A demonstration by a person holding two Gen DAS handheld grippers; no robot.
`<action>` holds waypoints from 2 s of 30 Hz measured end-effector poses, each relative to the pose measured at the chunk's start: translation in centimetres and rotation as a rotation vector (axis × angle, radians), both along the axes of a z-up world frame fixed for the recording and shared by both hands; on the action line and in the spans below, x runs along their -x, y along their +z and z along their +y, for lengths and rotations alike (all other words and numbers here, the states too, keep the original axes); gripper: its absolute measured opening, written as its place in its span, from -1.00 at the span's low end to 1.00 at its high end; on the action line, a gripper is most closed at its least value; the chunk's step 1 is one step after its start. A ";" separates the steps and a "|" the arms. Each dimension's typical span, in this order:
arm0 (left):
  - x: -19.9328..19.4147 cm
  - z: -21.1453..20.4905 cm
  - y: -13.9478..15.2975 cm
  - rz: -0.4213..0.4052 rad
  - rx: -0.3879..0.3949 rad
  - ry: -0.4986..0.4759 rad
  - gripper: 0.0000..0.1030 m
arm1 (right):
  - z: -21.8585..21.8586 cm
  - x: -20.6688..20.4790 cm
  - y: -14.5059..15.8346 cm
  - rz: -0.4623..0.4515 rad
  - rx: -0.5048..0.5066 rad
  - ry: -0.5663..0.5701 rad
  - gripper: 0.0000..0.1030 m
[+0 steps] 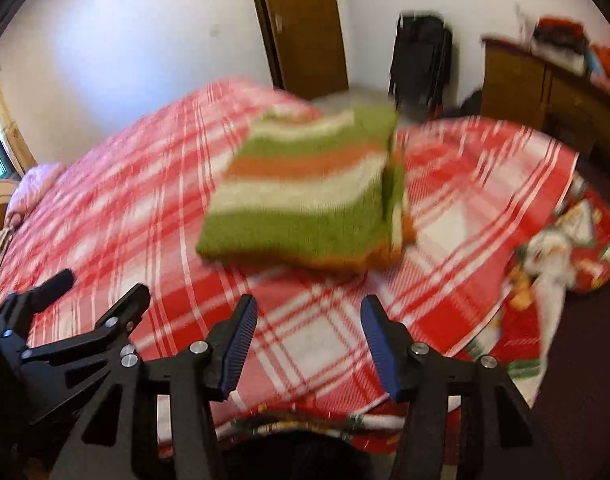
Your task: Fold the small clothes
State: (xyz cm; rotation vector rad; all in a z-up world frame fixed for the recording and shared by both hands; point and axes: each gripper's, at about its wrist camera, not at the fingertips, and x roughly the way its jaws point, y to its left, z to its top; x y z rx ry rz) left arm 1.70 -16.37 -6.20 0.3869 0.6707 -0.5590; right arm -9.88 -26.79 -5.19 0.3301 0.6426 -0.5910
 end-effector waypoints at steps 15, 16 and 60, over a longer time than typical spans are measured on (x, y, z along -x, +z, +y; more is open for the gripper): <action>2.7 1.5 7.8 -0.235 0.215 0.032 1.00 | -1.5 1.6 6.1 -0.329 0.147 -0.140 0.40; 2.8 1.3 8.4 -0.249 0.220 0.031 1.00 | -1.4 1.8 6.9 -0.345 0.170 -0.140 0.40; 4.3 1.0 12.3 -0.287 0.315 0.045 1.00 | -0.6 4.2 10.0 -0.408 0.286 -0.164 0.46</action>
